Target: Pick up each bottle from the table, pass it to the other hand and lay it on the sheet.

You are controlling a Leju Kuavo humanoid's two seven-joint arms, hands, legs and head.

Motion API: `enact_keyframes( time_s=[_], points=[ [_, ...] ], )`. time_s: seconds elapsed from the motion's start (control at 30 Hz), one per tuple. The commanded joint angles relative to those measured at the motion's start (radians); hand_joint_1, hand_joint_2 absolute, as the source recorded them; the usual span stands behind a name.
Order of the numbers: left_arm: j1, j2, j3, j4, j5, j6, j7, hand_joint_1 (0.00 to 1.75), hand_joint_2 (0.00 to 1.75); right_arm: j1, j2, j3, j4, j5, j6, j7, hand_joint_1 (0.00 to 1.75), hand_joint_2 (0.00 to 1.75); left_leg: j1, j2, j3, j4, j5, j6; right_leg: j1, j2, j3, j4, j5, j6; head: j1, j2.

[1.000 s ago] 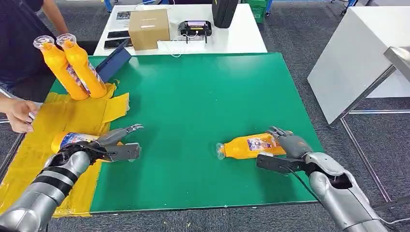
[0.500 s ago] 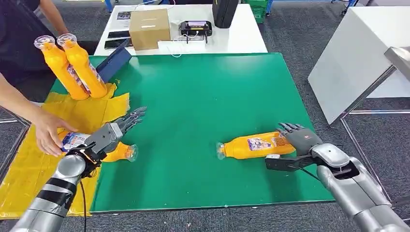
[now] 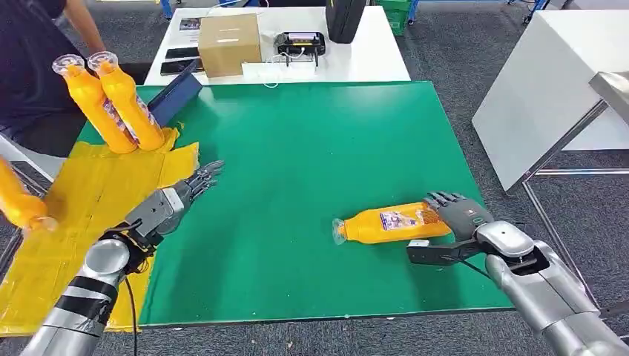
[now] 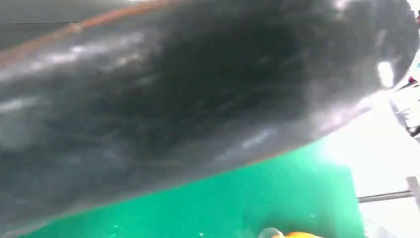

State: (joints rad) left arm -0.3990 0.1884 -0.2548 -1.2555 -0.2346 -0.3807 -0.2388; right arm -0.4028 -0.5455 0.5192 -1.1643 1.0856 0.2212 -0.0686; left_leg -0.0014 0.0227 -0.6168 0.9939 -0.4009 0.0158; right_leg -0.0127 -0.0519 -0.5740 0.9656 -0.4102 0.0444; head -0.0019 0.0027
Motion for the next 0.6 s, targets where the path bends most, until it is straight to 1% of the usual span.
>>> enact_keyframes(
  time_s=[0.03,0.1,0.13,0.17,0.2,0.23,0.3,0.33,0.37,0.4,0.43,0.47,0.5,0.53,0.57,0.6],
  points=[
    [-0.052,-0.034,-0.038,0.022,0.003,-0.001,0.005,0.0,0.0,-0.032,0.0,0.128,0.198,0.006,0.036,-0.085,0.0,1.75,0.002,-0.003,0.003,0.0,-0.001,-0.001,0.001,0.001,0.005,-0.001,-0.001,-0.001,0.0,0.0],
    [-0.06,-0.043,-0.039,0.029,0.014,-0.001,0.001,0.0,0.0,-0.01,0.018,0.153,0.237,0.013,0.012,-0.093,0.0,1.75,0.002,-0.004,0.004,-0.001,-0.001,-0.001,0.001,0.001,0.006,-0.002,-0.001,-0.001,0.0,0.0],
    [-0.063,-0.047,-0.036,0.034,0.025,-0.006,0.004,0.0,0.0,-0.004,0.037,0.157,0.26,0.023,-0.007,-0.076,0.0,1.75,0.002,-0.004,0.004,-0.001,-0.001,-0.001,0.002,0.001,0.005,-0.002,-0.001,-0.001,0.0,0.0],
    [-0.065,-0.052,-0.037,0.036,0.025,-0.004,0.004,0.0,0.0,0.001,0.055,0.171,0.28,0.028,-0.002,-0.081,0.0,1.75,0.003,-0.005,0.006,-0.001,-0.001,-0.001,0.002,0.001,0.008,-0.003,-0.001,-0.002,0.0,0.0],
    [-0.085,-0.064,-0.05,0.038,0.021,-0.003,0.009,0.0,0.0,-0.008,0.086,0.198,0.314,0.039,0.004,-0.083,1.47,1.75,0.003,-0.003,0.004,-0.001,-0.001,-0.001,0.002,0.001,0.005,-0.003,0.0,-0.001,0.001,0.0],
    [-0.091,-0.068,-0.056,0.038,0.022,0.0,0.017,0.0,0.0,-0.015,0.091,0.22,0.327,0.039,0.008,-0.087,1.75,1.75,0.003,-0.004,0.006,-0.001,-0.001,-0.001,0.002,0.002,0.007,-0.003,-0.001,-0.002,0.0,0.0],
    [-0.098,-0.07,-0.06,0.045,0.028,0.001,0.023,0.0,0.0,-0.015,0.075,0.233,0.323,0.013,0.035,-0.102,1.75,1.75,0.004,-0.004,0.008,-0.001,-0.001,-0.002,0.003,0.002,0.009,-0.004,-0.001,-0.002,0.0,0.0],
    [-0.103,-0.07,-0.062,0.051,0.031,0.004,0.022,0.0,0.0,-0.014,0.067,0.242,0.31,0.006,0.033,-0.102,1.75,1.75,0.004,-0.002,0.008,-0.001,-0.001,-0.001,0.003,0.002,0.008,-0.004,0.0,-0.002,0.0,0.0],
    [-0.103,-0.068,-0.064,0.055,0.031,0.007,0.018,0.0,0.0,-0.014,0.059,0.249,0.305,-0.001,0.037,-0.104,1.75,1.75,0.003,-0.003,0.008,-0.001,-0.001,-0.001,0.002,0.002,0.007,-0.003,-0.001,-0.002,0.0,0.0],
    [-0.1,-0.065,-0.063,0.057,0.032,0.008,0.016,0.0,0.0,-0.011,0.054,0.249,0.304,-0.009,0.04,-0.103,1.75,1.75,0.003,-0.004,0.007,-0.001,0.0,-0.001,0.002,0.0,0.007,-0.003,0.0,-0.002,0.0,0.0],
    [-0.103,-0.066,-0.064,0.059,0.033,0.009,0.013,0.0,0.0,-0.012,0.052,0.256,0.298,-0.012,0.039,-0.102,1.75,1.75,0.003,-0.003,0.009,-0.001,0.0,-0.001,0.002,0.0,0.008,-0.003,-0.001,-0.002,0.003,0.0],
    [-0.104,-0.069,-0.065,0.057,0.033,0.009,0.012,0.0,0.0,-0.014,0.053,0.262,0.295,-0.013,0.043,-0.101,1.75,1.75,0.004,-0.002,0.01,-0.001,-0.001,-0.001,0.003,0.002,0.01,-0.005,0.0,-0.002,0.002,0.0],
    [-0.1,-0.066,-0.062,0.058,0.035,0.009,0.013,0.0,0.0,-0.01,0.048,0.261,0.293,-0.021,0.049,-0.096,1.75,1.75,0.003,-0.002,0.011,-0.001,-0.001,-0.001,0.002,0.001,0.01,-0.003,0.0,-0.002,0.002,0.0],
    [-0.105,-0.07,-0.064,0.057,0.037,0.007,0.013,0.0,0.0,-0.012,0.049,0.266,0.288,-0.021,0.048,-0.096,1.75,1.75,0.003,-0.004,0.013,-0.002,0.0,-0.001,0.002,0.001,0.012,-0.004,-0.001,-0.002,0.002,0.0],
    [-0.102,-0.068,-0.063,0.055,0.036,0.009,0.011,0.0,0.0,-0.01,0.045,0.265,0.287,-0.023,0.05,-0.095,1.75,1.75,0.003,-0.002,0.013,-0.001,0.0,-0.001,0.002,0.001,0.011,-0.003,0.0,-0.002,0.003,0.0],
    [-0.1,-0.067,-0.062,0.059,0.035,0.011,0.009,0.0,0.0,-0.005,0.039,0.267,0.286,-0.025,0.05,-0.094,1.75,1.75,0.004,-0.004,0.014,-0.001,0.0,-0.001,0.003,0.001,0.013,-0.004,-0.001,-0.002,0.002,0.0]
  ],
)
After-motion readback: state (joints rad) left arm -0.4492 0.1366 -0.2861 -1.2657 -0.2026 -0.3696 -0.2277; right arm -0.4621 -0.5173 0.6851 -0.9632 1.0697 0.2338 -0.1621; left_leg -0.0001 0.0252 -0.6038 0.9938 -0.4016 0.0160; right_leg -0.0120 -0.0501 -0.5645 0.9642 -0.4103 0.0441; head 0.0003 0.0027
